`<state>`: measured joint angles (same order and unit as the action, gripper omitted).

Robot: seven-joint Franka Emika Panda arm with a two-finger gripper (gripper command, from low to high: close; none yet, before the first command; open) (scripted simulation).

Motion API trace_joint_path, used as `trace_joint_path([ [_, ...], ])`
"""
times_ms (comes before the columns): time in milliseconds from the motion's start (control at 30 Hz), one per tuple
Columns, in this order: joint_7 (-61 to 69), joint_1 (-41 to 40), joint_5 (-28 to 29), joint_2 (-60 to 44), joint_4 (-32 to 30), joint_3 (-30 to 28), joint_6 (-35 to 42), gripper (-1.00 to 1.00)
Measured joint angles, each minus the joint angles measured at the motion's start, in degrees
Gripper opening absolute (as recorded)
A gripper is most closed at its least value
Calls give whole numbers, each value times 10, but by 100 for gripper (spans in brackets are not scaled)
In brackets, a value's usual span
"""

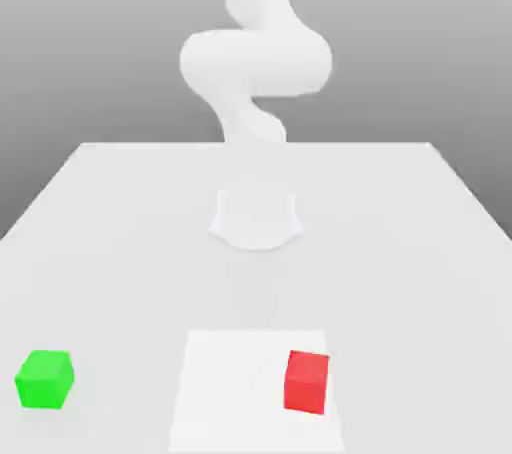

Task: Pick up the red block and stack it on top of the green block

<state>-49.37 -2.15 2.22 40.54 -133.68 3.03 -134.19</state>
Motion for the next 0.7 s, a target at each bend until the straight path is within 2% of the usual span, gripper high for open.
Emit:
trace_joint_path([
  [233,-100,-48,63,-154,-53,67,-67,0],
  [433,-173,-66,100,-282,-98,94,-123,0],
  [567,-203,-64,100,-361,-129,101,-164,0],
  [700,-204,-55,58,-432,-161,111,-207,0],
])
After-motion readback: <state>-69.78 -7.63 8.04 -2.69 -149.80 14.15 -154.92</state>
